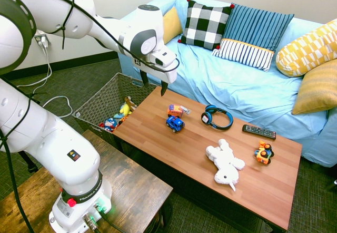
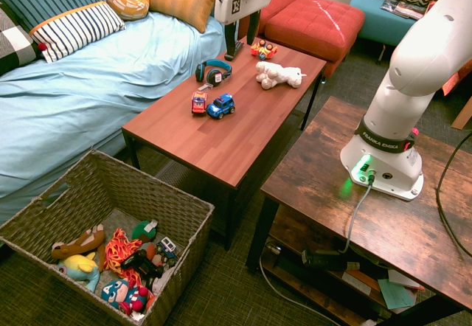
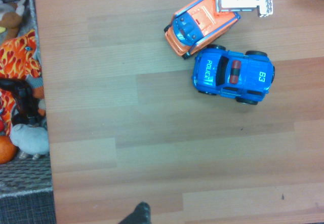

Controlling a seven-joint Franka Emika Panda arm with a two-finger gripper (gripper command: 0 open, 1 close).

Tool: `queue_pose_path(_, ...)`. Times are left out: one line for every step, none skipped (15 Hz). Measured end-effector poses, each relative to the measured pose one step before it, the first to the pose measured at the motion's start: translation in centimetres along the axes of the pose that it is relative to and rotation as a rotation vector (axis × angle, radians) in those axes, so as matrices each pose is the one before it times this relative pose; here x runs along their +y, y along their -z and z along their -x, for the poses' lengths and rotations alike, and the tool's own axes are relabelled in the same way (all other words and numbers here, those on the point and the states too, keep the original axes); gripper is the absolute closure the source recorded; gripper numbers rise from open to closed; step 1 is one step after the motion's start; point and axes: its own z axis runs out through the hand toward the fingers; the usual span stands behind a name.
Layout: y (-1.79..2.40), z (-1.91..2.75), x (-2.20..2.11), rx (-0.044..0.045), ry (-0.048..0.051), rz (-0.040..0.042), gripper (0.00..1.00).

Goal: Put the stuffed toy in the basket

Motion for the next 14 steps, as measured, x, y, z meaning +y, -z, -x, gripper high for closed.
queue_pose_path(0.041,-0.074,-0.093,0.0005,0.0001,-0.00089,0.0)
queue_pose_path(-0.224,-0.135,-0.004,-0.00293,-0.00239,0.00208,0.0)
queue_pose_path(-0.48,-0.447,0.073,0.00078,-0.00694,-0.00029,0.0)
queue_pose_path(-0.547,-0.773,0.221,0.00367,-0.01437,-0.00298,0.0)
queue_pose_path(-0.648,-1.386,0.462,0.00303,-0.02523,-0.00166,0.0)
queue_pose_path(-0.395,-1.659,0.605,0.00283,-0.02737,-0.00378,0.0)
queue_pose_path(-0.315,-1.907,0.775,0.00428,-0.03173,-0.00616,0.0)
queue_pose_path(-0.347,-2.012,0.89,0.00538,-0.03524,-0.00483,0.0)
queue_pose_path(-0.519,-1.982,0.9,0.01066,-0.03443,-0.0041,0.0)
queue_pose_path(-0.964,-1.973,0.996,0.01014,-0.03739,-0.00031,0.0)
queue_pose_path(-1.24,-1.844,0.985,0.0109,-0.03466,0.00285,0.0)
queue_pose_path(-1.528,-1.853,1.033,0.01178,-0.03363,0.00767,0.0)
queue_pose_path(-1.568,-1.736,0.917,0.01095,-0.03401,0.00753,0.0)
queue_pose_path(-1.618,-1.682,0.867,0.00886,-0.03313,0.00926,0.0)
